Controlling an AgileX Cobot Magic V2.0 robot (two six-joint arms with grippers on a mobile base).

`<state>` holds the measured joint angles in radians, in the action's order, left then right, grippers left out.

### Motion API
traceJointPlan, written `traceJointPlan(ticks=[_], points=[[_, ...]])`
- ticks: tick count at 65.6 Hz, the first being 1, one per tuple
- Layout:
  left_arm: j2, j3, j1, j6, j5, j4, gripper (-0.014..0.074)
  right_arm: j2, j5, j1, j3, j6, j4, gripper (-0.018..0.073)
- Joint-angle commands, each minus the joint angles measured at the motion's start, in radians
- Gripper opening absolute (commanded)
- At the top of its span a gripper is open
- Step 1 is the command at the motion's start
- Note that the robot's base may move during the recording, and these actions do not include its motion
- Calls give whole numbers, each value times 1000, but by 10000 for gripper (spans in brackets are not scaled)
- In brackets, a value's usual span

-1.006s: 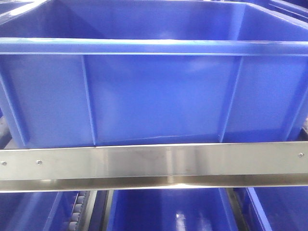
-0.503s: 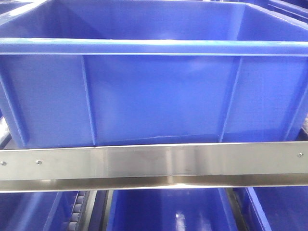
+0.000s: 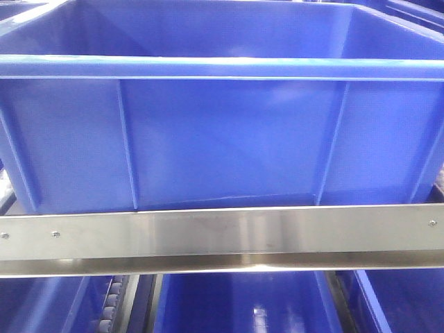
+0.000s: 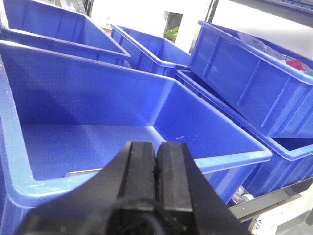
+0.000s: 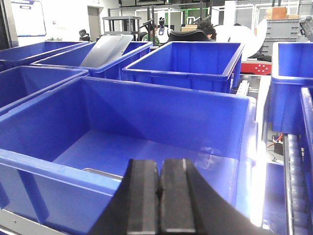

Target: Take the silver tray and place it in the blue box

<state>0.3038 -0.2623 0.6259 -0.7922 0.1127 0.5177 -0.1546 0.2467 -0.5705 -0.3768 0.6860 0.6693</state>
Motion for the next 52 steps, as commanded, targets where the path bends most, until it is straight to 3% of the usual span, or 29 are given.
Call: traceJointPlan(ticks=[1, 31, 38, 44, 52], points=[[6, -28, 0, 1, 83, 1, -93, -10, -75, 0, -27, -11, 25, 55], [6, -28, 0, 1, 83, 1, -93, -9, -64, 2, 1, -17, 25, 55], [6, -28, 0, 1, 83, 1, -93, -7, -123, 55, 60, -81, -4, 55], [6, -28, 0, 1, 83, 1, -93, -7, -192, 173, 122, -242, -199, 55], [6, -28, 0, 1, 83, 1, -93, -7, -344, 364, 212, -625, -542, 55]])
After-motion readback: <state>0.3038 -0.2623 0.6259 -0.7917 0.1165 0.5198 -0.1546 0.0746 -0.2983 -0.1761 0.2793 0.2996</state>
